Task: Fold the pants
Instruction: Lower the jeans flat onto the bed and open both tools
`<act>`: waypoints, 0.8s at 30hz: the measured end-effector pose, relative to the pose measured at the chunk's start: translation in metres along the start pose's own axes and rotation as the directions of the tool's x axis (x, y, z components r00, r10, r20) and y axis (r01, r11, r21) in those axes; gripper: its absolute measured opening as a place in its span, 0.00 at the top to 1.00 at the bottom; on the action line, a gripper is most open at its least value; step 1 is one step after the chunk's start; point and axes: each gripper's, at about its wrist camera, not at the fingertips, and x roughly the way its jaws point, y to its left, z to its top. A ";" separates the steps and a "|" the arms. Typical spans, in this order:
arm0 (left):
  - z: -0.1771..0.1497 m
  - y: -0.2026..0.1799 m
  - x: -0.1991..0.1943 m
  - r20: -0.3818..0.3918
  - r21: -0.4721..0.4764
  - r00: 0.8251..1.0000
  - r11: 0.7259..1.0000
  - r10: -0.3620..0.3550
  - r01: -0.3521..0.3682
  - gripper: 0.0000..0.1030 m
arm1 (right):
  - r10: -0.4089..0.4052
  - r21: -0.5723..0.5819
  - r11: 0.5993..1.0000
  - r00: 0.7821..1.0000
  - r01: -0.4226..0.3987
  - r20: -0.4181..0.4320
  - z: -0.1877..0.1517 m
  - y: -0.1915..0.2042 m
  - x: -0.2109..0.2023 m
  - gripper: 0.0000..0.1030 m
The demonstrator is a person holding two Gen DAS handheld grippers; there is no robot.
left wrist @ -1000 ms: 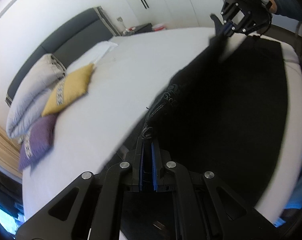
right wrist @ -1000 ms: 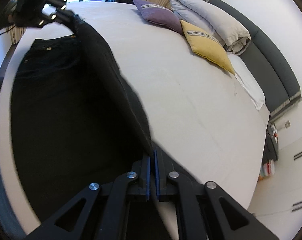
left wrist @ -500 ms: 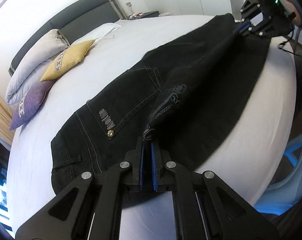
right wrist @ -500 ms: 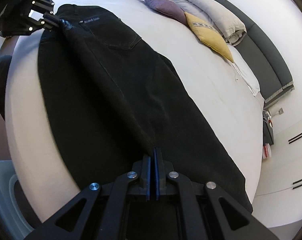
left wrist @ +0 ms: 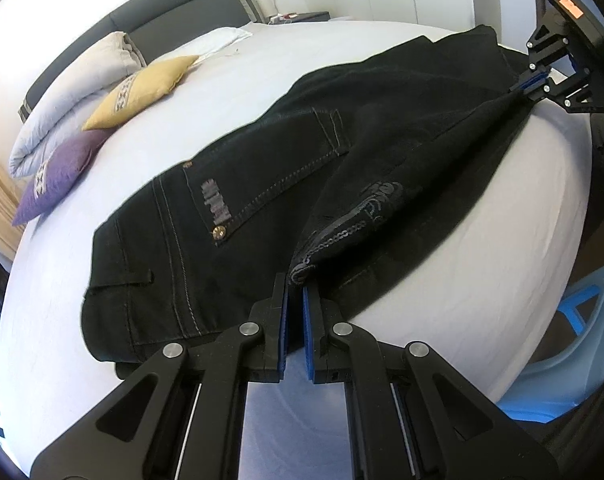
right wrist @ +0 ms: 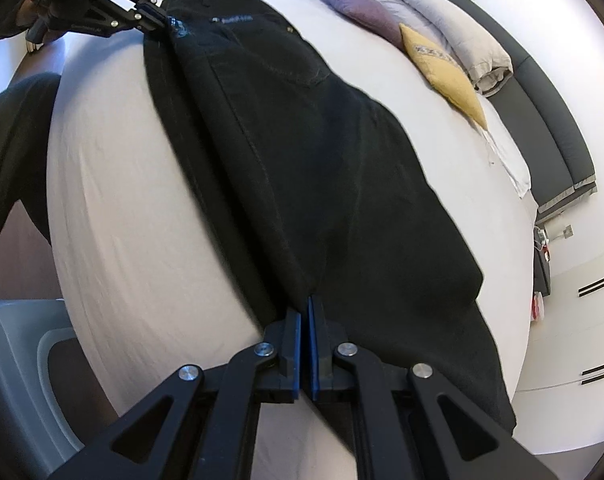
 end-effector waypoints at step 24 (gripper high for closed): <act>-0.002 -0.010 -0.044 0.005 0.025 0.998 0.998 0.064 -0.064 0.48 | -0.047 0.030 0.998 0.999 0.047 0.011 -0.021 0.018 -0.015 0.92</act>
